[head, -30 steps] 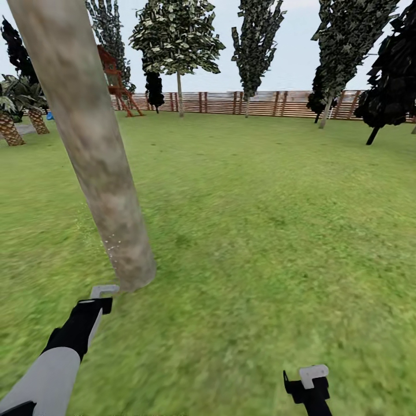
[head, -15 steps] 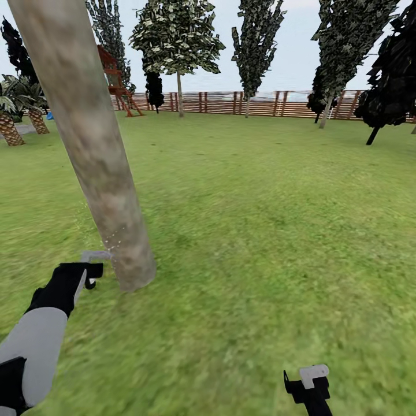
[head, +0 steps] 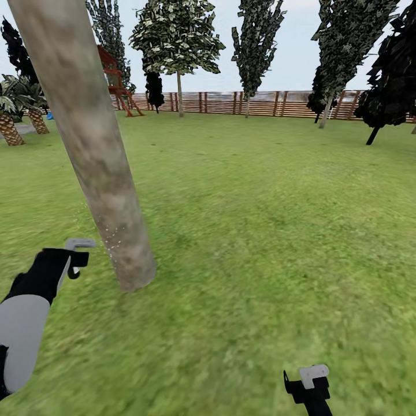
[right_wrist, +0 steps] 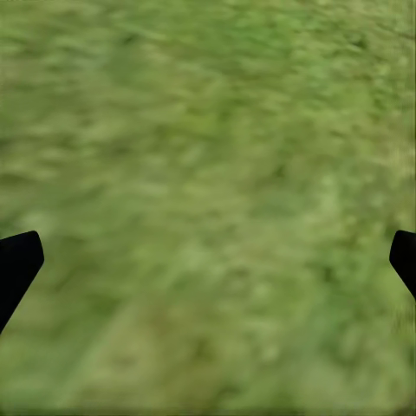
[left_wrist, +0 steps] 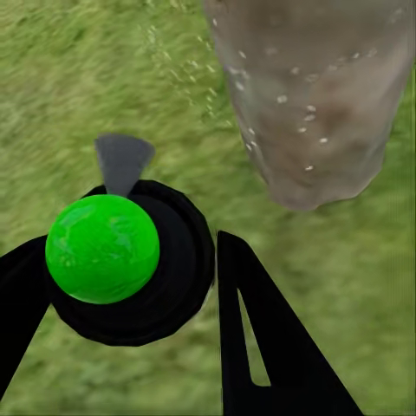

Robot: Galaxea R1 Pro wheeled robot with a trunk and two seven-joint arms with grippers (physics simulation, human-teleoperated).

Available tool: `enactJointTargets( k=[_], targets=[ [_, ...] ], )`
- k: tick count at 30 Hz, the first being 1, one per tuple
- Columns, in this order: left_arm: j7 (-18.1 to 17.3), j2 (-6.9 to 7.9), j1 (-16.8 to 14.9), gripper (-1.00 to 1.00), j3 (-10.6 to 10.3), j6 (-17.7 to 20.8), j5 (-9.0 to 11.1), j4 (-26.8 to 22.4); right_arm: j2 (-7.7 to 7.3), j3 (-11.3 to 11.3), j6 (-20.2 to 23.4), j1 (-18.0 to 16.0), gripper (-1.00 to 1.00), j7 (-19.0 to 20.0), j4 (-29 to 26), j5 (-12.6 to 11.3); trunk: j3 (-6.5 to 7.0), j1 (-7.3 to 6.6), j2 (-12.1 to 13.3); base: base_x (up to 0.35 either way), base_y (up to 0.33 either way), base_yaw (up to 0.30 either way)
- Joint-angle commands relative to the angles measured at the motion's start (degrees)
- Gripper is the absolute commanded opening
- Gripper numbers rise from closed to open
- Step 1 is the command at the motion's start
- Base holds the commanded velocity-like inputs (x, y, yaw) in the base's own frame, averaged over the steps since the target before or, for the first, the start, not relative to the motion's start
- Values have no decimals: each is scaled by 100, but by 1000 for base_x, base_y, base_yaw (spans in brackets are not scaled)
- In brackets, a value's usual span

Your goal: In the garden, pick up the pesticide atomizer on the floor and spray pesticide onto both trees until each tree trunk is fully covered.

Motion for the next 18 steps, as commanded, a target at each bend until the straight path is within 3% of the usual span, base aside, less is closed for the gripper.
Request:
enactJointTargets(
  k=[1, 7, 13, 15, 18],
  targets=[
    [-1, -11, 2, -100, 9, 2, -4, 3, 0, -1, 0, -1, 100, 0, 2, 0, 0, 0, 0, 0, 0, 0],
    [-5, -157, 8, -100, 31, 10, 13, 13, 0, 2, 0, 0, 100, -1, -3, 0, 0, 0, 0, 198, 36, 153],
    [-14, -479, 21, -100, 24, 9, 8, 36, 0, 0, 0, -1, 100, -1, -4, 0, 0, 0, 0, 200, 47, 180],
    [-15, -617, 21, -100, -138, 5, 0, 32, 0, -1, 0, 0, 100, -1, -2, 0, 0, 0, 0, 11, 2, 12],
    [-18, -598, 21, -100, -390, 17, 10, 36, 0, 0, 0, 0, 100, 0, -2, 0, 0, 0, 0, 2, 0, 2]
  ],
)
